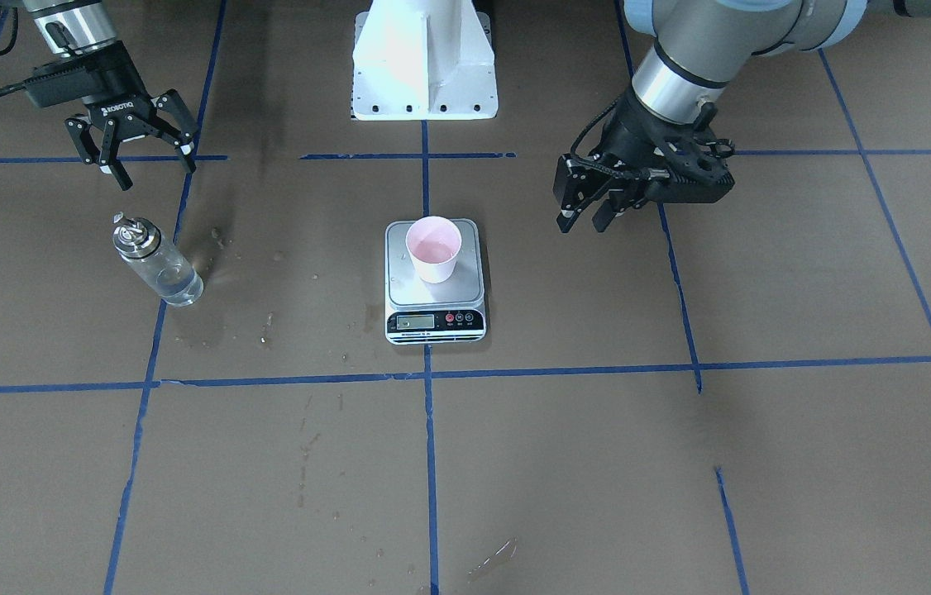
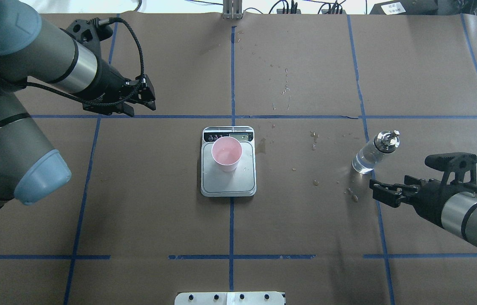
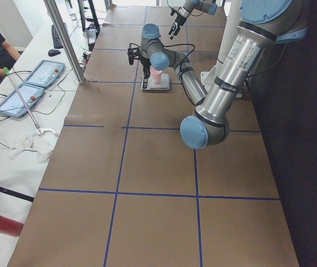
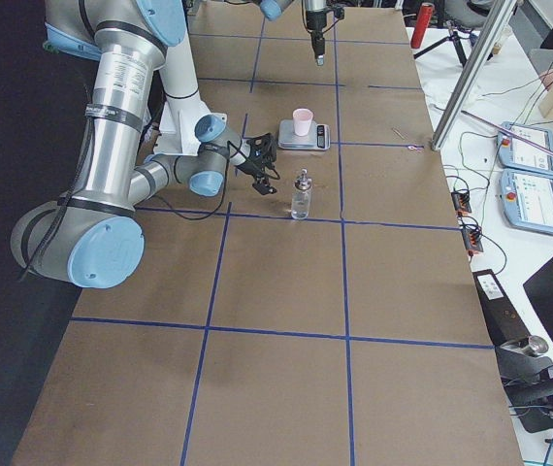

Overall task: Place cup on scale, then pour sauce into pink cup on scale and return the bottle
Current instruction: 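Move the right gripper to the glass sauce bottle while the left arm withdraws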

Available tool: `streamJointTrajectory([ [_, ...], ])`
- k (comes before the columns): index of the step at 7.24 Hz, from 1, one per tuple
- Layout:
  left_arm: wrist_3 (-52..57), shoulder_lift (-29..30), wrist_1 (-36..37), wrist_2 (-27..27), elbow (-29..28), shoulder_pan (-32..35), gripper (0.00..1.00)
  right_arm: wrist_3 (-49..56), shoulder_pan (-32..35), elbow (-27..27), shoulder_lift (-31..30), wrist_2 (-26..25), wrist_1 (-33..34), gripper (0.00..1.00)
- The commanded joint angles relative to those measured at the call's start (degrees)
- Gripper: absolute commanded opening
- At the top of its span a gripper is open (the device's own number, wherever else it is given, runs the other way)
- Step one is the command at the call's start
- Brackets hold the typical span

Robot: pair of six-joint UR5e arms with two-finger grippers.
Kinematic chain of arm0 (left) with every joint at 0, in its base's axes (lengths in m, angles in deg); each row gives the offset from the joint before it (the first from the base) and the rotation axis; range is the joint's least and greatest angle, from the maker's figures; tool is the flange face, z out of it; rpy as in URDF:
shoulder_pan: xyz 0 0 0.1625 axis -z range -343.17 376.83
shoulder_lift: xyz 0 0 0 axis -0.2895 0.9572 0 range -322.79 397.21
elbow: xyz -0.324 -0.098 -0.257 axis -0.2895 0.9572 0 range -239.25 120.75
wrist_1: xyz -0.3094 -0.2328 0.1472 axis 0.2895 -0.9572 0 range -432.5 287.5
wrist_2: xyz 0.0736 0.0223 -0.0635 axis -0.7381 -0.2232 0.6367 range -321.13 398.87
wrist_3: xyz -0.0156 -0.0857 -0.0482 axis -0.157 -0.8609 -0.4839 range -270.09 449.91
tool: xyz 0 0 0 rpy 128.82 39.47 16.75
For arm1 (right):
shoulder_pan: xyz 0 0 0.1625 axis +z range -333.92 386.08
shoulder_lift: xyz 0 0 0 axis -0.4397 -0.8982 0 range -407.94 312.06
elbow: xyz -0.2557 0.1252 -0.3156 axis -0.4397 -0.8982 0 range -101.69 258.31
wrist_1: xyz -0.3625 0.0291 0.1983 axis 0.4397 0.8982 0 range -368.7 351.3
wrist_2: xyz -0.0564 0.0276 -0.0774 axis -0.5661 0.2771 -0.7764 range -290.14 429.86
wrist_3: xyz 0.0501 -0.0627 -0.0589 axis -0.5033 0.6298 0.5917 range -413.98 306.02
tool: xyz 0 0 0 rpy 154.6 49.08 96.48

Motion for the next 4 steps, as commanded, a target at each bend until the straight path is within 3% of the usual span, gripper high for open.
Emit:
streamJointTrajectory([
  [1, 7.2, -2.8, 0.2, 0.1, 0.0, 3.2, 0.61, -6.4, -9.2, -5.3, 0.6, -20.2, -0.2, 0.98],
  [3, 11.0, -5.1, 0.3, 0.0, 0.1, 4.9, 0.62, -7.1, -14.9, -10.3, 3.3, -35.6, -0.6, 0.99],
  [4, 15.3, -6.2, 1.3, -0.1, 0.2, 5.8, 0.63, -7.1, -14.9, -11.8, 4.1, -36.7, -0.7, 0.99],
])
